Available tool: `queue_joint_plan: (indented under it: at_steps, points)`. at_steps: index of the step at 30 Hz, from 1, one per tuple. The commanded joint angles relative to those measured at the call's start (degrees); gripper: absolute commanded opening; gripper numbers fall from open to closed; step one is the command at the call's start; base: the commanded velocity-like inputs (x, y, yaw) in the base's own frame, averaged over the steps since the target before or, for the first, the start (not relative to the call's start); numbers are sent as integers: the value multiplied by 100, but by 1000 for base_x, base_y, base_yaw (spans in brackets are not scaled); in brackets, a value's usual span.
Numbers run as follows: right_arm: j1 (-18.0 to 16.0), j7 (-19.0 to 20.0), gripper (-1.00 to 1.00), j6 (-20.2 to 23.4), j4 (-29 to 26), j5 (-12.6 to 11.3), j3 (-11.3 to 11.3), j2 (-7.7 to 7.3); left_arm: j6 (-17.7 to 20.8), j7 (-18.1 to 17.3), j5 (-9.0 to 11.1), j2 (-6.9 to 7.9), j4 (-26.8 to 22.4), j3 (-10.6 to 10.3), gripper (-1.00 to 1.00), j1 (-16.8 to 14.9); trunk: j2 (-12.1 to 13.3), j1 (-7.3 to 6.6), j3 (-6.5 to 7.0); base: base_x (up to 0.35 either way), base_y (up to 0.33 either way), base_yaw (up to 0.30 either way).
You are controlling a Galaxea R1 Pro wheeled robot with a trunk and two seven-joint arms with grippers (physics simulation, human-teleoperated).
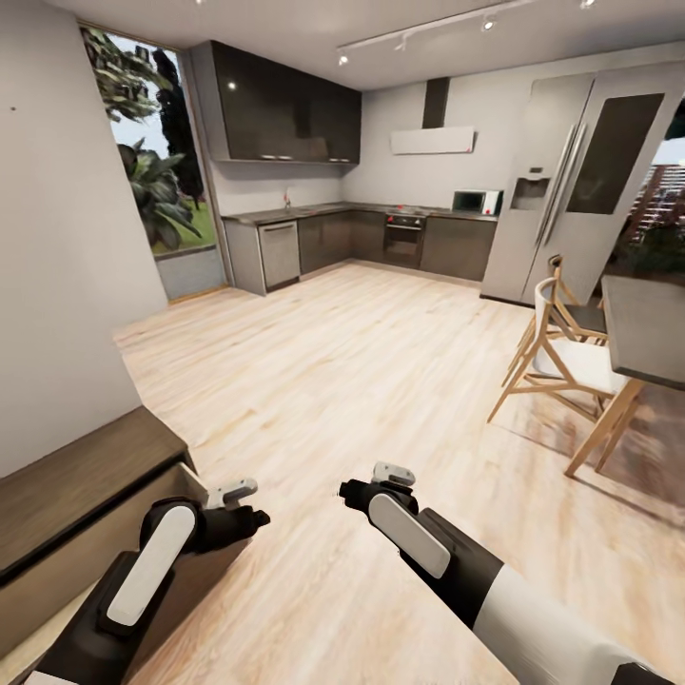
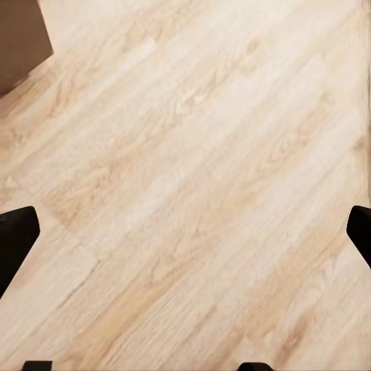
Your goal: Place each of the two pumpkins and all three candles from the living room inside a cabinet in the living room (use any cabinet), then make sure every cabinet is closed, and position the cauldron so it is next to a table in the living room.
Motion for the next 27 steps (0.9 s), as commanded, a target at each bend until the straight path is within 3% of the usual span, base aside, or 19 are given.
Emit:
queue_joint_plan:
  at_steps: [1, 27]
  points:
    - [-8, -30, 100, 24, -3, -19, 9, 0, 3, 60, 56, 4, -8, -10, 100, -3, -3, 0, -1, 0, 0, -269]
    - [-8, -23, 100, 24, -3, -19, 9, -1, 3, 60, 56, -3, -10, -9, 100, -3, -3, 0, 123, 0, 0, -269]
